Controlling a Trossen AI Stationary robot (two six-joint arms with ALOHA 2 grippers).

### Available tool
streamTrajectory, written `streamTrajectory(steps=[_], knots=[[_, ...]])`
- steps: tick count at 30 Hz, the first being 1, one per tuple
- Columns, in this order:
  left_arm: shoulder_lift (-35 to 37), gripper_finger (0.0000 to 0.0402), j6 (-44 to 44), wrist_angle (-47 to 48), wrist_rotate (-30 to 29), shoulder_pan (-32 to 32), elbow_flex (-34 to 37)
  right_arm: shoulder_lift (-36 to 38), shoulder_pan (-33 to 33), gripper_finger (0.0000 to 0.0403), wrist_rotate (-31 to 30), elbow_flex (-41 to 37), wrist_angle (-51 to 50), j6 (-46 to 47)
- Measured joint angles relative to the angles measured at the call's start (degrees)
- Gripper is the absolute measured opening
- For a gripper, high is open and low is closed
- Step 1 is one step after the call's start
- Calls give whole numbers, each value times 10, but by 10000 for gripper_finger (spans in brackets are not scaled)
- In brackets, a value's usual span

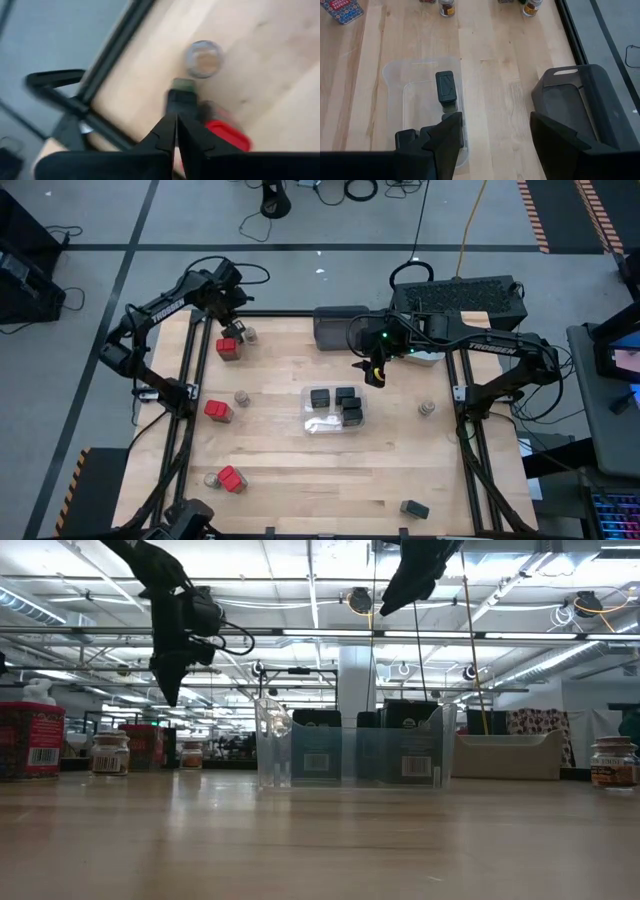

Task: Sort spices by type
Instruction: Put the black seasoning can into the transparent bin

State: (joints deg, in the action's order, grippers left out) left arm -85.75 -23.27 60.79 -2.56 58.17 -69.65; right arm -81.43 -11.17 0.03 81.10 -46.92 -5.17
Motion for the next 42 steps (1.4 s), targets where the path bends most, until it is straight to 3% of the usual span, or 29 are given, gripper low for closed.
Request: streamTrajectory(steps=[4,14,19,42], knots=[[-8,64,5,4,24,0,0,0,0,215,0,0,0,0],[-30,209,34,15,23,0,0,0,0,215,0,0,0,0],[-45,254,35,12,21,0,0,0,0,215,0,0,4,0],[-74,266,34,-17,1,0,0,0,0,215,0,0,4,15]])
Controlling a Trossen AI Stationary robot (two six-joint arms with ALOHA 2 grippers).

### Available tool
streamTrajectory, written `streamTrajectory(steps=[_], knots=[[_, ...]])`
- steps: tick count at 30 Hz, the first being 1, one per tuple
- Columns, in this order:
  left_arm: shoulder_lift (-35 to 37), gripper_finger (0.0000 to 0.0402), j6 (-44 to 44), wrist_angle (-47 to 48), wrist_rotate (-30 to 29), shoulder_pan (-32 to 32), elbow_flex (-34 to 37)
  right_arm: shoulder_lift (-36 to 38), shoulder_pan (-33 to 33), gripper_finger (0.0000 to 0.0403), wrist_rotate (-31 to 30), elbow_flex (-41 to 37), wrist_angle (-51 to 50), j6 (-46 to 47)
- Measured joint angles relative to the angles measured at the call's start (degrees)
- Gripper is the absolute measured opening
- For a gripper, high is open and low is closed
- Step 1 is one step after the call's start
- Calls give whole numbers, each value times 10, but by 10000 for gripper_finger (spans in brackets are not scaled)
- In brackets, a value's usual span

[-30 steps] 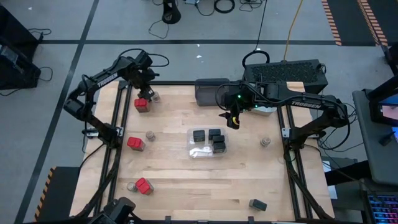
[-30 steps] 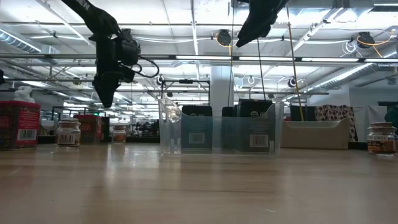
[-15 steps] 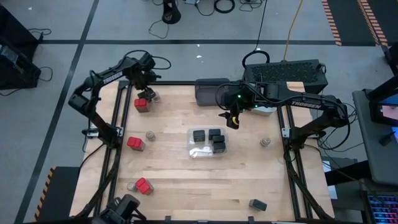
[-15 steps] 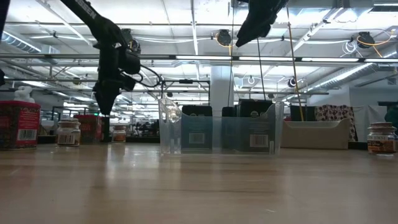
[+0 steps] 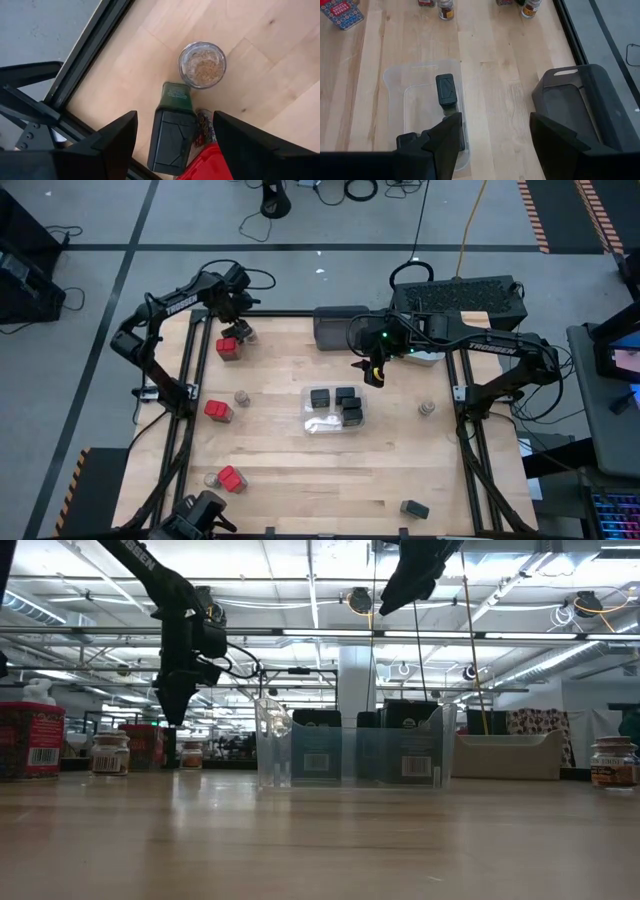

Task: Sort spices by type
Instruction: Put the black seasoning can into the transparent bin

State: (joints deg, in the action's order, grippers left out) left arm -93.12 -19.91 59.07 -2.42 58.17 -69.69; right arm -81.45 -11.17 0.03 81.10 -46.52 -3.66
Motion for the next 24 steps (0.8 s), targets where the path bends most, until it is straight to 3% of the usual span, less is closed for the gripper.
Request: streamTrajectory(steps=[17,24], knots=[[-23,265,-1,12,-7,7,1,0,0,215,0,0,2,0],[-23,265,-3,9,-8,18,38,0,0,215,0,0,14,0]])
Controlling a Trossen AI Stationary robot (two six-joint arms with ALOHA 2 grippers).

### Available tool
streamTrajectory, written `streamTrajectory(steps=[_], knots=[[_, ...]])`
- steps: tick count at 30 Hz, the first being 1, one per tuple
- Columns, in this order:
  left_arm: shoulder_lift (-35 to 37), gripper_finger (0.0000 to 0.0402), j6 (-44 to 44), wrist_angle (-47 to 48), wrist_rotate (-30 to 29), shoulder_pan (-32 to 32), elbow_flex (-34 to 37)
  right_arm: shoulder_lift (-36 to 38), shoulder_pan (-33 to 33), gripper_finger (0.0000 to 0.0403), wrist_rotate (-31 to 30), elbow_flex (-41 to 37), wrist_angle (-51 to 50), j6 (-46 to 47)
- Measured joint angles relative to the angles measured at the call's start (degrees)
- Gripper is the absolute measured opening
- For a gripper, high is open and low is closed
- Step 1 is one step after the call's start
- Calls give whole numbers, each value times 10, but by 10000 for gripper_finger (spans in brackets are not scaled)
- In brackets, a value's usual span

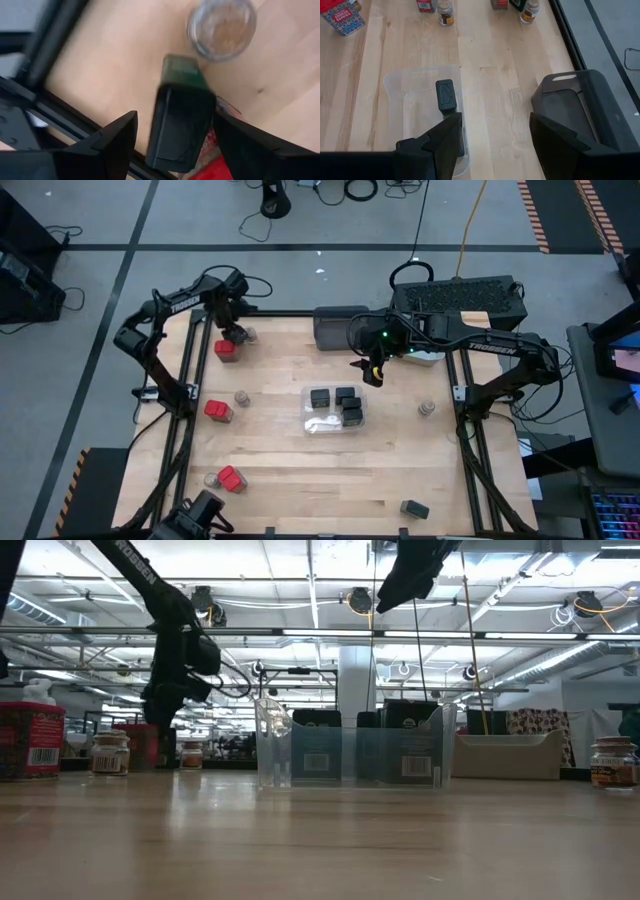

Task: Sort spices by type
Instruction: Put the black seasoning can into the transparent bin

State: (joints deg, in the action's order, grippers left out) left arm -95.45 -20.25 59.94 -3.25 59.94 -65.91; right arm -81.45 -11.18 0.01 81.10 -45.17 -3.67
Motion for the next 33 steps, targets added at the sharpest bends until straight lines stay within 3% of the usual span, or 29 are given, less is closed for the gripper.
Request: streamTrajectory(steps=[15,33], knots=[[-1,260,4,-34,2,0,19,0,0,215,0,0,0,-2],[0,130,2,-19,-6,0,19,0,-13,215,0,0,1,-17]])
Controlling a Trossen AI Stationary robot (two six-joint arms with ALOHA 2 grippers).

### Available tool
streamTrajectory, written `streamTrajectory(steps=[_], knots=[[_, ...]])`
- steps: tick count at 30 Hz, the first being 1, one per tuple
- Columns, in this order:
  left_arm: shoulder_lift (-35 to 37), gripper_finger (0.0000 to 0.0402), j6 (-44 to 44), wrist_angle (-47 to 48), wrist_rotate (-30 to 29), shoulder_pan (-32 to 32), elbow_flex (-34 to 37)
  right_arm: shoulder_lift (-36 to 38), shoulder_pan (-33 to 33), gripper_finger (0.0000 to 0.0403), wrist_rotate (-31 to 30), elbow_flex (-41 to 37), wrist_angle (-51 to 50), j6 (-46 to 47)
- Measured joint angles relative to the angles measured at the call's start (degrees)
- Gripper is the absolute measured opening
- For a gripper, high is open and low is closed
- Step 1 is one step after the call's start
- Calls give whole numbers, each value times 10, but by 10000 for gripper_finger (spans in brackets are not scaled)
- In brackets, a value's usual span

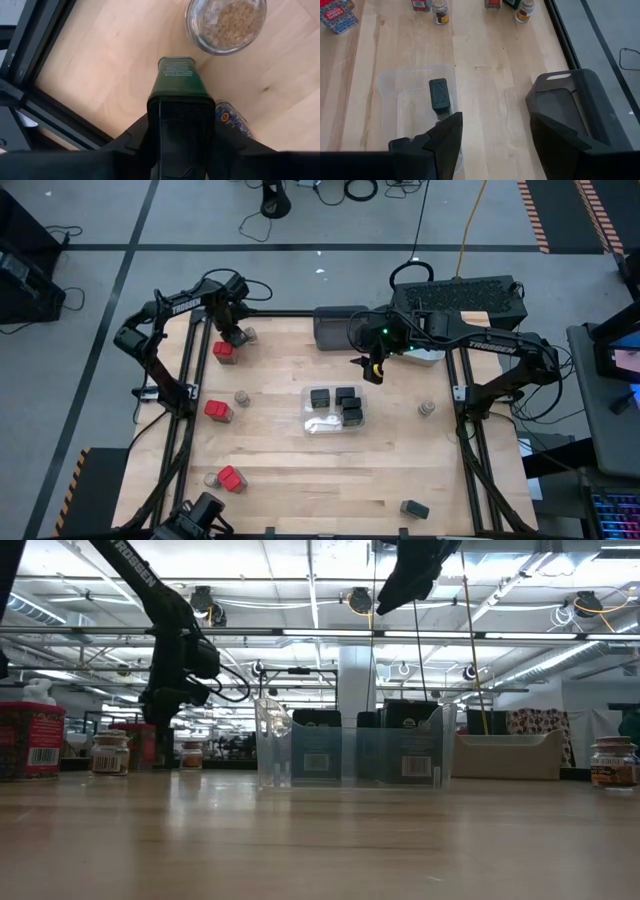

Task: Sort spices by type
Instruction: Put the black seasoning can into the transparent bin

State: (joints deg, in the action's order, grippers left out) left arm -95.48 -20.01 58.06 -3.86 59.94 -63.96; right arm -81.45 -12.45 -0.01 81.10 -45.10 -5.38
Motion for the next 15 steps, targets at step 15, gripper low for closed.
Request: streamTrajectory(steps=[15], knots=[[82,135,1,77,-24,0,-51,0,-4,215,0,0,1,-22]])
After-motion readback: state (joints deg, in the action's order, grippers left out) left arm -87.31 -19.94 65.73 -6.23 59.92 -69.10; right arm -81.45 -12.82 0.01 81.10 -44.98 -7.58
